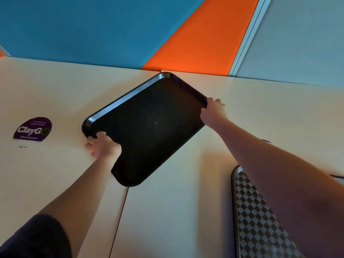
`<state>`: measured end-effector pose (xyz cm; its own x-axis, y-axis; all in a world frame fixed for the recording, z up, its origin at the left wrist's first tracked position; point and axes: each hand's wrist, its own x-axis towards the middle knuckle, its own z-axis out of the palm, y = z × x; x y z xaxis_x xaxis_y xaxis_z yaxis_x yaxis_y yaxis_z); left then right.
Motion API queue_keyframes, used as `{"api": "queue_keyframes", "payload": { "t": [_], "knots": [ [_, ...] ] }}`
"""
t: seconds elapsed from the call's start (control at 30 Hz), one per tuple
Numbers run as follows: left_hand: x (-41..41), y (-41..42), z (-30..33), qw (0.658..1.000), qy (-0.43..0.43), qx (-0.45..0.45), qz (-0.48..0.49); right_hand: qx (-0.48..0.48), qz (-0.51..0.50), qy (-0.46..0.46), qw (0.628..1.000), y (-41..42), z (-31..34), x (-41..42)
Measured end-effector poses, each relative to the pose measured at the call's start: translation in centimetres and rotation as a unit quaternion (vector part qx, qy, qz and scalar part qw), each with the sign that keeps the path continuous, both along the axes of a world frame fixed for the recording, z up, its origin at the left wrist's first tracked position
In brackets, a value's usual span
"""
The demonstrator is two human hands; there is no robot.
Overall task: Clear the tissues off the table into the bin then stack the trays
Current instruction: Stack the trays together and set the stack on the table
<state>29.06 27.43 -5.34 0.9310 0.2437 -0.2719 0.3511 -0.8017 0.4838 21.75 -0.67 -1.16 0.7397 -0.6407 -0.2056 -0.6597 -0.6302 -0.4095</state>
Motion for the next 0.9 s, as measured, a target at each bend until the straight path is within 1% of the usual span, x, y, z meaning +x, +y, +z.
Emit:
{"api": "queue_keyframes", "payload": {
  "t": [0.13,0.3,0.37,0.43,0.5,0.63,0.77,0.9],
  "knots": [
    [2.7,0.3,-1.2,0.996,-0.068,-0.027,-0.056,-0.013,-0.005,0.03,0.999,-1.2,-1.8,2.7],
    [5.5,-0.5,-2.8,0.984,-0.139,-0.031,-0.108,-0.017,-0.026,0.076,0.997,-2.4,-4.0,4.7],
    [5.9,-0.9,-3.4,0.98,-0.169,-0.055,-0.086,-0.035,-0.042,0.079,0.995,-2.8,-4.7,5.0],
    [6.1,-1.5,-3.6,0.981,-0.18,-0.058,-0.033,-0.062,-0.063,0.08,0.993,-3.3,-5.0,5.2],
    [6.5,-1.8,-3.5,0.987,-0.157,-0.032,0.019,-0.08,-0.08,0.094,0.989,-3.6,-5.2,5.2],
    [7.4,-1.4,-2.6,0.992,-0.056,0.023,0.107,-0.089,-0.083,0.132,0.984,-3.9,-5.9,4.2],
    [6.7,-1.3,-2.6,0.992,-0.045,0.022,0.112,-0.049,-0.09,0.139,0.985,-4.6,-5.6,2.5],
    [5.5,-1.2,-2.5,0.994,-0.033,0.016,0.103,-0.004,-0.09,0.113,0.99,-4.8,-4.5,0.2]
  ]
}}
